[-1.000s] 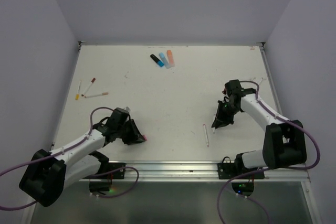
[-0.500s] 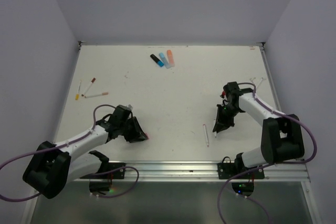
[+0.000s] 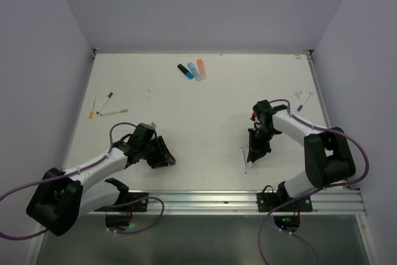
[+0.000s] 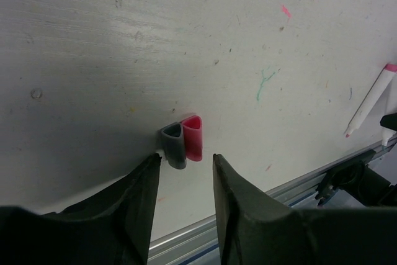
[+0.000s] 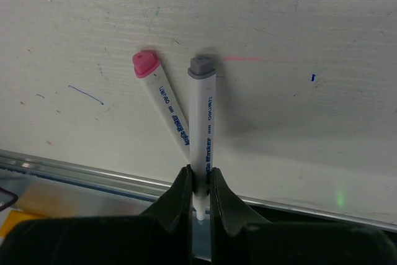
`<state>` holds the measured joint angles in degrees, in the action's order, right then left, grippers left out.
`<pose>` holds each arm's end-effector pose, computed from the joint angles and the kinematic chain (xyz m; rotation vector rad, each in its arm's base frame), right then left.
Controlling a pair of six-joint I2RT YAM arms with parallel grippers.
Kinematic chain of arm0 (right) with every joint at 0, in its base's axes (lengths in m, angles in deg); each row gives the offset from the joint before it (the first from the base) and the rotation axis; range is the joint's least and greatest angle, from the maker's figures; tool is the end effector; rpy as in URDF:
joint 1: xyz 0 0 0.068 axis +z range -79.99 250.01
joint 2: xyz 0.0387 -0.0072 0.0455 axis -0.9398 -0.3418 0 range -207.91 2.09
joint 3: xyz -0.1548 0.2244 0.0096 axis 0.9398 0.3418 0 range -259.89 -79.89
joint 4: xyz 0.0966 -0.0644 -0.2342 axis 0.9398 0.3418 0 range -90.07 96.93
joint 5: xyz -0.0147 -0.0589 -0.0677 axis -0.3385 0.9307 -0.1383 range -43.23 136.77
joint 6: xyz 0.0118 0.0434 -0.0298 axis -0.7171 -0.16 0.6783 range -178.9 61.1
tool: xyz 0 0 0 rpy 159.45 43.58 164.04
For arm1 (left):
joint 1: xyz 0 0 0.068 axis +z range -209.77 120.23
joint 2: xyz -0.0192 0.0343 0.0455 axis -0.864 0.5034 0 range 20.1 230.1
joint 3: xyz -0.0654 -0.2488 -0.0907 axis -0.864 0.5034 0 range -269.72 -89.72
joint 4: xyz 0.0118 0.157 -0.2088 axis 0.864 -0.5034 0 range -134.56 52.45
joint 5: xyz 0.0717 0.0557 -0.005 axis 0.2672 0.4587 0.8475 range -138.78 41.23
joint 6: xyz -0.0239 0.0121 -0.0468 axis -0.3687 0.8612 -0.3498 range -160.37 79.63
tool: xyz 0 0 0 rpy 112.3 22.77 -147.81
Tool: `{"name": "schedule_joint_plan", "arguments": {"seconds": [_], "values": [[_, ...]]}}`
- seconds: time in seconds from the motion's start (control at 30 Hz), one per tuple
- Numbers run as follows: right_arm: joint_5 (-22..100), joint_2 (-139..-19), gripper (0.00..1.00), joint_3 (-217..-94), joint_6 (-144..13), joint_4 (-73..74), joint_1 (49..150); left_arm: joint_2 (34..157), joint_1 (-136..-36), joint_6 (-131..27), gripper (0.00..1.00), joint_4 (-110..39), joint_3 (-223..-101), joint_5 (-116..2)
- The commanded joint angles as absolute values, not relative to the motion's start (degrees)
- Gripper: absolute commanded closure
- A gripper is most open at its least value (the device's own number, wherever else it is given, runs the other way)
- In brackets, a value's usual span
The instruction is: Open the pen caps
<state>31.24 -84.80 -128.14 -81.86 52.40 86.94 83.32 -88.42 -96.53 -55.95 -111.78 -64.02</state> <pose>0.2195 0.0767 0.1626 -0.1622 -3.0036 -0.3757 0.1534 -0.0945 0.1396 -0.5702 2.7609 -0.7957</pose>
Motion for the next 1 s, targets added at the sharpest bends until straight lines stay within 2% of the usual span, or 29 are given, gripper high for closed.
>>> {"name": "schedule_joint_plan", "arguments": {"seconds": [0.0, 0.1, 0.27, 0.53, 0.67, 0.77, 0.97], "values": [[31.92, -85.53, 0.86, -127.62, -82.01, 53.10, 87.24, 81.98, -88.60, -94.51, 0.55, -58.65, -112.31, -61.08], [31.57, -86.50, 0.73, -127.79, -81.67, 53.10, 87.33, 80.92, -88.69, -94.78, 0.50, -58.56, -111.78, -61.34], [32.00, -87.82, 0.64, -128.75, -81.31, 52.93, 87.33, 79.69, -88.69, -94.17, 0.46, -58.82, -112.65, -61.43], [31.74, -84.22, 0.61, -133.49, -83.24, 52.22, 87.15, 76.88, -88.69, -89.24, 0.45, -65.67, -120.99, -58.89], [32.88, -87.11, 0.61, -144.27, -85.78, 52.58, 83.38, 76.96, -88.69, -85.47, 0.44, -67.70, -126.09, -58.53], [38.58, -90.36, 0.59, -152.47, -89.38, 50.21, 80.22, 77.23, -88.69, -83.36, 0.44, -68.40, -129.26, -58.27], [54.84, -97.65, 0.54, -160.74, -94.93, 39.66, 76.35, 77.32, -88.69, -81.59, 0.40, -62.88, -130.33, -59.76]]}}
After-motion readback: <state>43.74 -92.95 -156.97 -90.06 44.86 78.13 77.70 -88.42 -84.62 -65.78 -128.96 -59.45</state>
